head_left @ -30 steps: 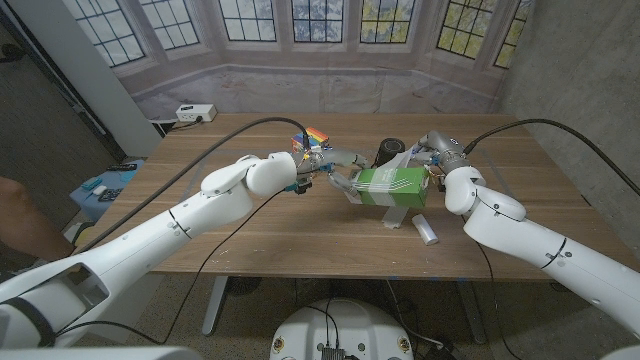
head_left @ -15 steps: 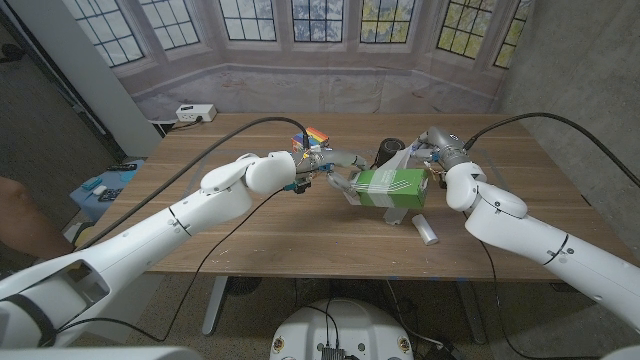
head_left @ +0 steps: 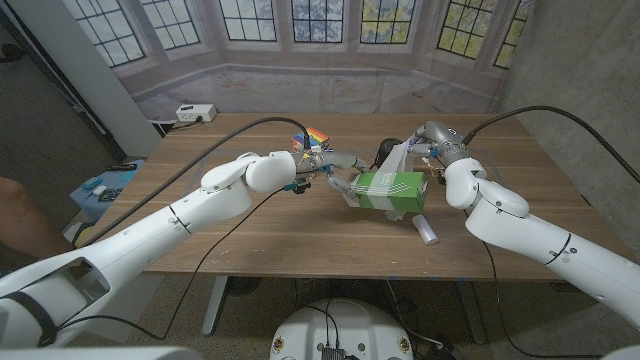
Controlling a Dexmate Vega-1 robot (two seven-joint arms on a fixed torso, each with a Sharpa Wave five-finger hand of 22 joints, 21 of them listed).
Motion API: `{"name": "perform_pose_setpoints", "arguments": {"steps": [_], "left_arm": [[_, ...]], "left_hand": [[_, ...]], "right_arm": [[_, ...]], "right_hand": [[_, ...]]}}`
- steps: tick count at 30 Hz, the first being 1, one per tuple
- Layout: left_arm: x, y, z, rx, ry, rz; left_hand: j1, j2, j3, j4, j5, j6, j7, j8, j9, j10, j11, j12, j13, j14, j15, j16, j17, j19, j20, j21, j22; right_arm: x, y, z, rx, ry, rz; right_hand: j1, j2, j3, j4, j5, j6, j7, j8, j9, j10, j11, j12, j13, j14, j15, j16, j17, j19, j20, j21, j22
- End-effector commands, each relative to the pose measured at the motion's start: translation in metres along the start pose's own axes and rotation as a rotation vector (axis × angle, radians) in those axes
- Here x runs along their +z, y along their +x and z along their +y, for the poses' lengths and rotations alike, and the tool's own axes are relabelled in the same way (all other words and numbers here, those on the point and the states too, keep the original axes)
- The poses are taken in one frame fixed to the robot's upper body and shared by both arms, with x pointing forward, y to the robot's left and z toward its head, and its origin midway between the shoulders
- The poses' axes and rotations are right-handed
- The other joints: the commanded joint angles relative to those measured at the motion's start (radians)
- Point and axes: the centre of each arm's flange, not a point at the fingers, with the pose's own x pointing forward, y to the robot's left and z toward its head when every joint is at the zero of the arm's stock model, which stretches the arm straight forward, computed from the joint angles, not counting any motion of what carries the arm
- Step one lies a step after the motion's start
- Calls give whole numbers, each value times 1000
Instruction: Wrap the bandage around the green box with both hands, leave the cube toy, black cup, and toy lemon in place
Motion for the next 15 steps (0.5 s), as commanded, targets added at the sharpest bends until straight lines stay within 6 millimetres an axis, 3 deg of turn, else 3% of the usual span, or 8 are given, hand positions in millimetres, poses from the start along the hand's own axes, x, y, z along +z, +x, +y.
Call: {"name": "perform_pose_setpoints", "arguments": {"steps": [1, 15], "left_arm": [[1, 2, -1, -14, 2, -8], [-2, 2, -4, -20, -5, -9]], "left_hand": [[-15, 64, 12, 2, 9, 44, 28, 87, 4, 1, 5, 6, 3, 1, 8, -2, 2, 0, 0, 1, 3], [-14, 65, 11, 1, 9, 44, 27, 88, 3, 2, 6, 7, 3, 0, 7, -2, 2, 0, -2, 1, 4]], "right_arm": [[9, -6, -9, -12, -19, -24], [22, -11, -21, -18, -59, -48]], "right_hand": [[0, 10, -5, 0, 6, 4, -2, -2, 2, 4, -4, 5, 4, 13, -117, -4, 1, -6, -34, 3, 2], [-3, 9, -7, 1, 6, 3, -2, -3, 2, 2, -2, 2, 3, 15, -117, -6, 3, -7, -33, 2, 2]]}}
